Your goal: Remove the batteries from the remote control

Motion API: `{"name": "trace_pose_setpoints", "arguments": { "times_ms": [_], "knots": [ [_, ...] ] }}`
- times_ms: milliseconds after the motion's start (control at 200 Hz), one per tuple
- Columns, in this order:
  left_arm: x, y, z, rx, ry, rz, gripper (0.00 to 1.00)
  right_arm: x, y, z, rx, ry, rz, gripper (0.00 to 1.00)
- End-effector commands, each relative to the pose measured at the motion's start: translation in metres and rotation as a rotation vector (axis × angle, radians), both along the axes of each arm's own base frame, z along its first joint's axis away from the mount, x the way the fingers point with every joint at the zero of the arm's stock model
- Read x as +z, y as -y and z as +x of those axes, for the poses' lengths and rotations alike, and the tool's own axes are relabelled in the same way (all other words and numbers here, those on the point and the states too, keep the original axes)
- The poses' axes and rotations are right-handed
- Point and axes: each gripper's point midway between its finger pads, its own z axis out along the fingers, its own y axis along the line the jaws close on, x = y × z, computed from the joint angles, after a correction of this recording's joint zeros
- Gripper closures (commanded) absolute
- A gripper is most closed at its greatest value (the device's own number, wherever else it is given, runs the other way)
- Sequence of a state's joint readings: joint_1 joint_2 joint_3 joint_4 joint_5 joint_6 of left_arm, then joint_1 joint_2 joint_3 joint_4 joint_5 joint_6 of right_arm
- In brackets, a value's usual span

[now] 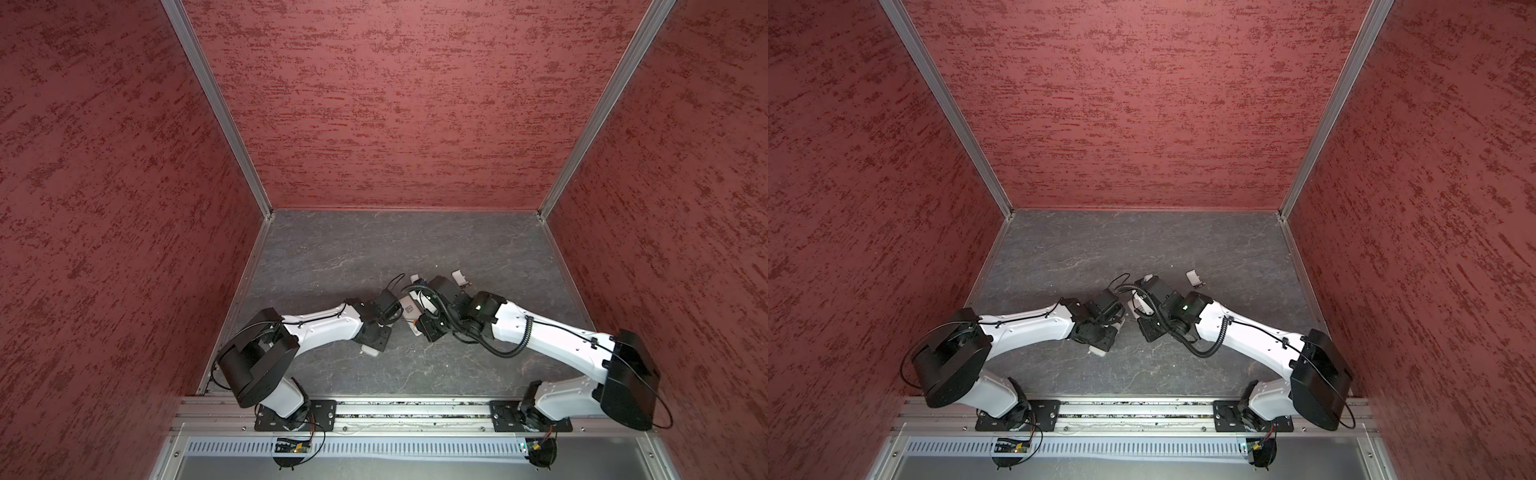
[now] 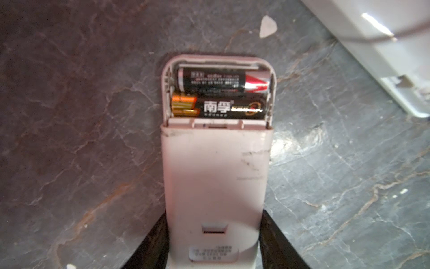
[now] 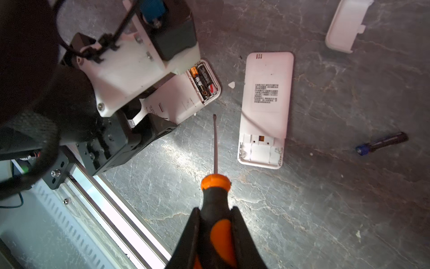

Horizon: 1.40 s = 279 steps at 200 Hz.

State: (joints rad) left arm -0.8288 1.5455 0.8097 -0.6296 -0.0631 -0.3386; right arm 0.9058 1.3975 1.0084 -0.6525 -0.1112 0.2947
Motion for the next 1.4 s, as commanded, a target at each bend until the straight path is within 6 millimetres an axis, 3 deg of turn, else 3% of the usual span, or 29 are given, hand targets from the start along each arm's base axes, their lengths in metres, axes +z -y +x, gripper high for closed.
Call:
{"name": "trace_pose_setpoints", "arguments": {
  "times_ms": [0,281,301,371,1393],
  "knots": [
    [-0.014,0.025,-0.009,-0.07,-0.049,-0.101,0.51,-0.001,-0.006,0.003,0.051,0.017,0.007,1.0],
    [-0.014,0.026,-0.011,-0.073,-0.055,-0.104,0.52,-0.001,-0.017,0.015,0.069,0.058,0.037,1.0],
    [-0.014,0.026,-0.011,-0.072,-0.056,-0.104,0.51,-0.009,-0.018,0.016,0.071,0.046,0.021,1.0],
    [-0.014,0.026,-0.011,-0.072,-0.057,-0.104,0.51,-0.011,-0.021,0.017,0.085,0.051,0.018,1.0],
    [-0.014,0.026,-0.013,-0.066,-0.082,-0.128,0.49,-0.021,-0.028,0.038,0.078,0.122,0.011,1.0]
  ]
}}
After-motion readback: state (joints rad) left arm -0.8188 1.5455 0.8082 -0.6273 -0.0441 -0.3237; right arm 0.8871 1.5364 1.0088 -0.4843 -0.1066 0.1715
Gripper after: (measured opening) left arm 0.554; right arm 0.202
